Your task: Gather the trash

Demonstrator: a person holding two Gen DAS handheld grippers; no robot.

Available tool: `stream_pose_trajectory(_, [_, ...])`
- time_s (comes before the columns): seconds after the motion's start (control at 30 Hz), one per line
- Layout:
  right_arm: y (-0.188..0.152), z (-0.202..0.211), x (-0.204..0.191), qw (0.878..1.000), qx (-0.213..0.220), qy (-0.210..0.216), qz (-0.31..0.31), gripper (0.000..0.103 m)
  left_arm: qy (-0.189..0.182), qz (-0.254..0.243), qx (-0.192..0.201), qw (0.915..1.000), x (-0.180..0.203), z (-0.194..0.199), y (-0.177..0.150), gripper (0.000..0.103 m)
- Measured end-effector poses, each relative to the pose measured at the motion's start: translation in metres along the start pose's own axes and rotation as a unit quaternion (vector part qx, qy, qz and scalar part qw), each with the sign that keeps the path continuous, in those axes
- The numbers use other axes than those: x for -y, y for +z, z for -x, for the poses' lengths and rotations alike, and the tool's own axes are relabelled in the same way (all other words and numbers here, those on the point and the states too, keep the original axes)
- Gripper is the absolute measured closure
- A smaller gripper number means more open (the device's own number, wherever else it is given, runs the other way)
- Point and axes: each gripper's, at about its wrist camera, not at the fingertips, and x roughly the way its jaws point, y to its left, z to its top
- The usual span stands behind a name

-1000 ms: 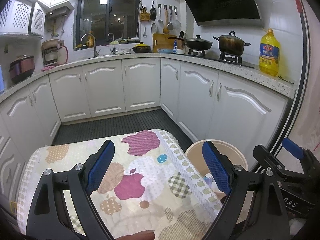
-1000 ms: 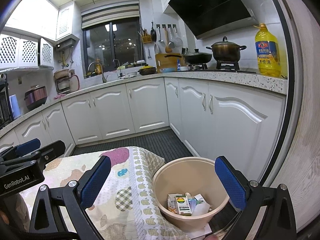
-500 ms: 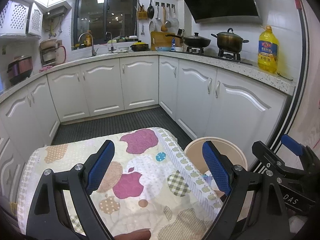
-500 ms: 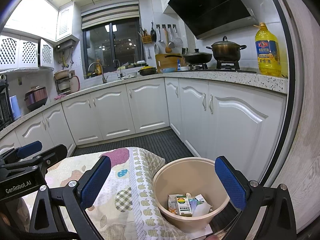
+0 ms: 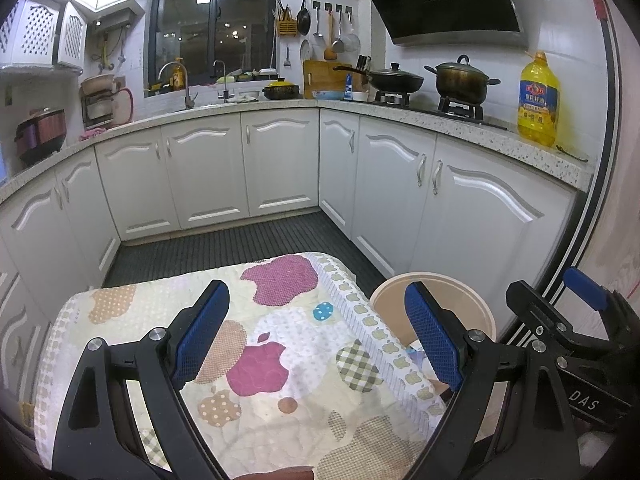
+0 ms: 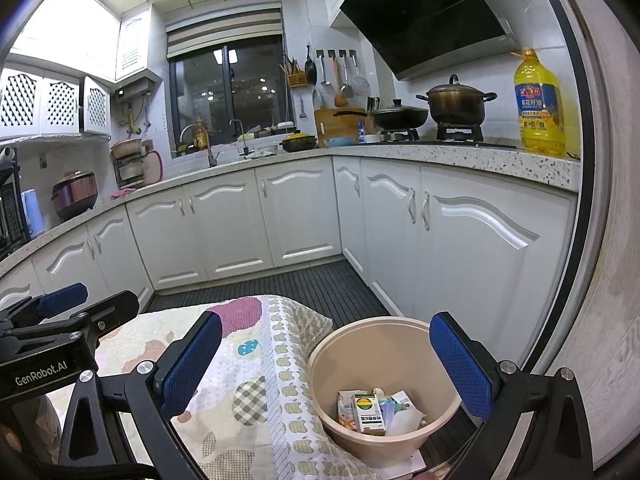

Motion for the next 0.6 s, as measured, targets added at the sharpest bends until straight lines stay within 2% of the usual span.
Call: stream_pose_trajectory(0.6, [-0.0001,-0.0015,0.0015,1.0,-0.002,0.001,0.001,0.0,0.002,-0.002,0.001,1.0,0.0002,0.0003,-0.0002,0.014])
